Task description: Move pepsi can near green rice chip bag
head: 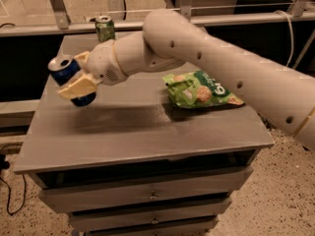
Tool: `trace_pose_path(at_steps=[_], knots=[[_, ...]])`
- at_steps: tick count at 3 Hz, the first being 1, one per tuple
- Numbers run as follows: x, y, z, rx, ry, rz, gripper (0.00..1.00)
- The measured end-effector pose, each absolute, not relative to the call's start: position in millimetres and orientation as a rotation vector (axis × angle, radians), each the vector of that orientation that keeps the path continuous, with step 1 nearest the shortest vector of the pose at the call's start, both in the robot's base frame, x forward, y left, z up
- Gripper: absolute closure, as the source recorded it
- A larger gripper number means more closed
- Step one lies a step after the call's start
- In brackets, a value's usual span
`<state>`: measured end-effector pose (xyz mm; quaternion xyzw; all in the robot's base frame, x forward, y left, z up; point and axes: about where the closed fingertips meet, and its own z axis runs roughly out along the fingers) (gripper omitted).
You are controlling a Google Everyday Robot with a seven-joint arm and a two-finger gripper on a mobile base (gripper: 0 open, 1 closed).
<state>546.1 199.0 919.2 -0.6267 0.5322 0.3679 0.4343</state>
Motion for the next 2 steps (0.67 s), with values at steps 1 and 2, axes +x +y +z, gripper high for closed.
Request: trace_pose_path(at_steps=[1, 2], knots=[[563.4, 147.7, 912.9, -1.538, 1.37, 0.85, 1.0], [576.6, 101.1, 901.2, -1.506, 1.408, 0.806, 1.0]])
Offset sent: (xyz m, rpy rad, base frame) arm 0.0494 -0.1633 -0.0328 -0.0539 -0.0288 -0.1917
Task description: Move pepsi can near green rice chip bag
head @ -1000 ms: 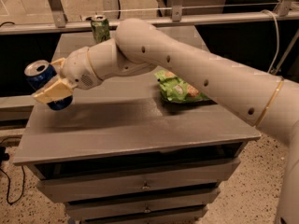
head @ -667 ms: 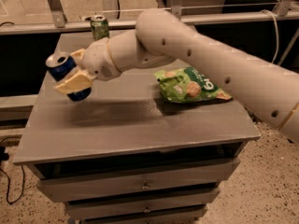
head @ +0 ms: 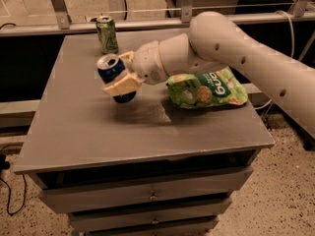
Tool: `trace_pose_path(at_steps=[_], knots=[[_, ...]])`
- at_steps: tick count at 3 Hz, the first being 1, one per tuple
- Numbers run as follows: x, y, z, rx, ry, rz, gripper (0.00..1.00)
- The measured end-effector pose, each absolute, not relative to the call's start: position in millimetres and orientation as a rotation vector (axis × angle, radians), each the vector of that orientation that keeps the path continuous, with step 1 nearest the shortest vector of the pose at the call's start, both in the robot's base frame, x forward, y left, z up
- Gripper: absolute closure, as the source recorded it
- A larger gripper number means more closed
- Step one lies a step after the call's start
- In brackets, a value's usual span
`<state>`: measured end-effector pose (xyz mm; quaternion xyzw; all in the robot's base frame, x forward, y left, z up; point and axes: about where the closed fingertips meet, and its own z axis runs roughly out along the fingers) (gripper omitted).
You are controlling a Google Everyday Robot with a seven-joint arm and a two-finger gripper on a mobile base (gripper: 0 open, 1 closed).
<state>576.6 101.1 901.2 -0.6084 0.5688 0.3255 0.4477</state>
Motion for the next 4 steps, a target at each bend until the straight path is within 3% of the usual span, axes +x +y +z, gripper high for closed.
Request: trace_pose_path(at_steps=[3, 4], knots=[[611.8, 21.7, 890.1, -1.41, 1.443, 0.738, 1.0], [612.0, 2.2, 886.2, -1.358, 1.459, 0.748, 0.82]])
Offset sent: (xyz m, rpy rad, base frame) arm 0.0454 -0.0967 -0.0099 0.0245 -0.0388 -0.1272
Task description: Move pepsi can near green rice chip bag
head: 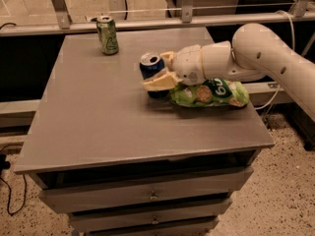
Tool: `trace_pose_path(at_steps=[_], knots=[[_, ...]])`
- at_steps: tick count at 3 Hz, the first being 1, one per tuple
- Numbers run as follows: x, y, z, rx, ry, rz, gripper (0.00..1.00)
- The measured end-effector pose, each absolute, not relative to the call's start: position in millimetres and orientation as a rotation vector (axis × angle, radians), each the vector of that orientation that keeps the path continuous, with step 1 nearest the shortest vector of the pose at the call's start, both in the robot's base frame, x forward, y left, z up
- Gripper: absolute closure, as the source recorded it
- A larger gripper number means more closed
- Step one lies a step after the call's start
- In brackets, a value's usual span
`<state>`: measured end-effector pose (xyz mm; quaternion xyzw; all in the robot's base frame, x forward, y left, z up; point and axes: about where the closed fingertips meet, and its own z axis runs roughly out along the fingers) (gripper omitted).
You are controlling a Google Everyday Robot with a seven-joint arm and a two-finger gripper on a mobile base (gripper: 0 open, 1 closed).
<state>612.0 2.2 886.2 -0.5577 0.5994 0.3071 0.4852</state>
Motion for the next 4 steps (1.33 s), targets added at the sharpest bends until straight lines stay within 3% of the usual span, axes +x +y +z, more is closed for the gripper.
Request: trace_pose_path(at_steps=[3, 4], knots=[[605.5, -23.3, 880.5, -1.29, 1.469, 0.782, 0.12], [603.5, -25.9, 878.9, -1.281, 1.473, 0.79, 0.0]])
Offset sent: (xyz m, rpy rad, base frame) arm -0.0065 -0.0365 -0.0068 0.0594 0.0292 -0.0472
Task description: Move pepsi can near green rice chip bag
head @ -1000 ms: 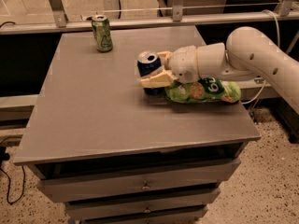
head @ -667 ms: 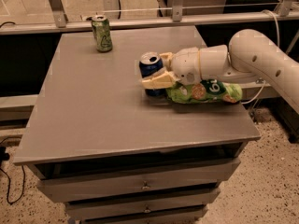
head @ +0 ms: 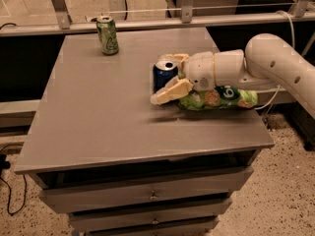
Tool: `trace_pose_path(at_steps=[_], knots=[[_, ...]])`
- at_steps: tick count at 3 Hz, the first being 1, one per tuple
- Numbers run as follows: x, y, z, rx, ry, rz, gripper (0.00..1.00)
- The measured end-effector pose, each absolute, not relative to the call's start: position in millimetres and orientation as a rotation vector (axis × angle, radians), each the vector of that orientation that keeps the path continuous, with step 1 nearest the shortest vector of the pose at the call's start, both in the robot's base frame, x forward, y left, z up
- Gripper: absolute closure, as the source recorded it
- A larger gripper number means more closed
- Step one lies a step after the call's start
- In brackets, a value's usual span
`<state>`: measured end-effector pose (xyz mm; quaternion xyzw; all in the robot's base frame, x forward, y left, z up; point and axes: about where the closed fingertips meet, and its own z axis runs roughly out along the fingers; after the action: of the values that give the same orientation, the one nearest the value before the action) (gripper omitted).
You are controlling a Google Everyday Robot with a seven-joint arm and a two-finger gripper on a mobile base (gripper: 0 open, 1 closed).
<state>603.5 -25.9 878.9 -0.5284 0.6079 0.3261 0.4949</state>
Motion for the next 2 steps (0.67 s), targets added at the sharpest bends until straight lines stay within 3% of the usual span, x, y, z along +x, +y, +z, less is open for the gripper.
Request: trace_pose_path(at_steps=[2], knots=[[583.8, -70.6, 902.2, -1.284, 1.502, 0.721, 0.0]])
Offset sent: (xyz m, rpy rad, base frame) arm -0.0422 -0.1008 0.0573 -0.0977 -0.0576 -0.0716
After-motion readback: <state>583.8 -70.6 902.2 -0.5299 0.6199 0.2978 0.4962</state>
